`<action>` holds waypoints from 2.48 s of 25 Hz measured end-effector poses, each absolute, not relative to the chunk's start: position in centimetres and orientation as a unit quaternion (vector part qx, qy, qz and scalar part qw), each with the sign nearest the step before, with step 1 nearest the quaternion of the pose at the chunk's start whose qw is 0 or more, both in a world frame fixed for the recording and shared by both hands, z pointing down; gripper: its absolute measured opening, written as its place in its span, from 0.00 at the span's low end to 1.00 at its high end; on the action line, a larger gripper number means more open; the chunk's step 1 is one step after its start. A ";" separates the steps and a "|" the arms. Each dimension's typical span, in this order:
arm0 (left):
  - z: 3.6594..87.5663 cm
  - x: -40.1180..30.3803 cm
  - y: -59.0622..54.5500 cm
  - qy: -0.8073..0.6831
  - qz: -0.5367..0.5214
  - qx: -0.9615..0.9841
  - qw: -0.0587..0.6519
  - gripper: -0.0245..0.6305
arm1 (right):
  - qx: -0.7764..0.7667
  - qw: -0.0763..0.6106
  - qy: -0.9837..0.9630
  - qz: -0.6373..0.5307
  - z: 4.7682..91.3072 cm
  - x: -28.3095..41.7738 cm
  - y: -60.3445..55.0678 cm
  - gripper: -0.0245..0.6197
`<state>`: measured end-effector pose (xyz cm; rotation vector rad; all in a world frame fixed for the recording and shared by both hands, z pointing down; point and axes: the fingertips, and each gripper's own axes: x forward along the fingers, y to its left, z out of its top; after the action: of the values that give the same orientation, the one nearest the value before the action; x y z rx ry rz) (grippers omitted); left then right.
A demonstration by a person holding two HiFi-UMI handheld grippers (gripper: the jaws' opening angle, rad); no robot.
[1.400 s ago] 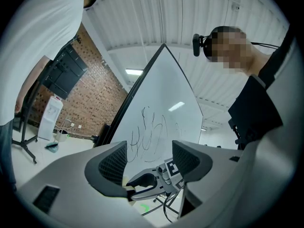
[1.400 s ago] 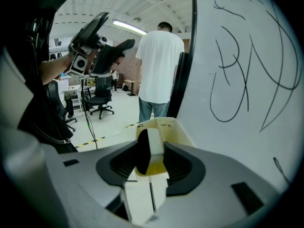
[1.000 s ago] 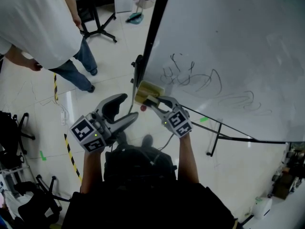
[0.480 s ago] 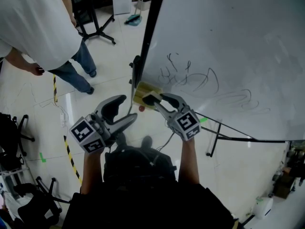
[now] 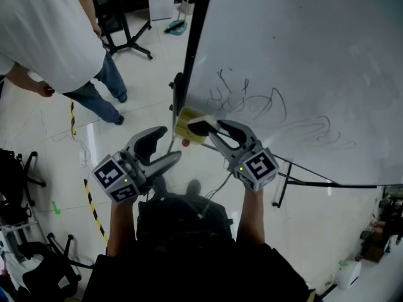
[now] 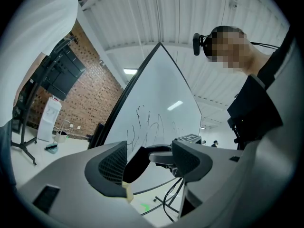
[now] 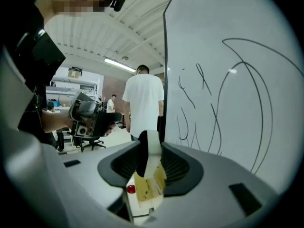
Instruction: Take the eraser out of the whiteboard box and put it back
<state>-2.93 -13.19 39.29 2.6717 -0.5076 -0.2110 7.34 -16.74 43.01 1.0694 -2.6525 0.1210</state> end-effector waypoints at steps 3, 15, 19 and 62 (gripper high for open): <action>39.3 -2.9 -13.1 -0.184 -0.076 0.958 0.207 0.48 | 0.372 0.129 -0.918 0.036 41.7 7.5 -16.4 0.28; 38.4 -3.0 -13.0 -0.188 -0.088 0.956 0.205 0.48 | 0.376 0.037 -0.925 0.028 36.7 8.6 -15.6 0.28; 37.7 -3.1 -12.9 -0.189 -0.095 0.956 0.203 0.48 | 0.380 -0.032 -0.924 0.041 34.7 9.5 -15.5 0.28; 32.6 -2.8 -13.0 -0.175 -0.147 0.961 0.156 0.48 | 0.321 -0.295 -0.899 0.048 25.9 11.5 -14.6 0.27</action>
<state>-2.80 -13.03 32.58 2.7524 -0.5019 -0.4214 11.47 -14.62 25.91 1.2570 -3.5170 0.1870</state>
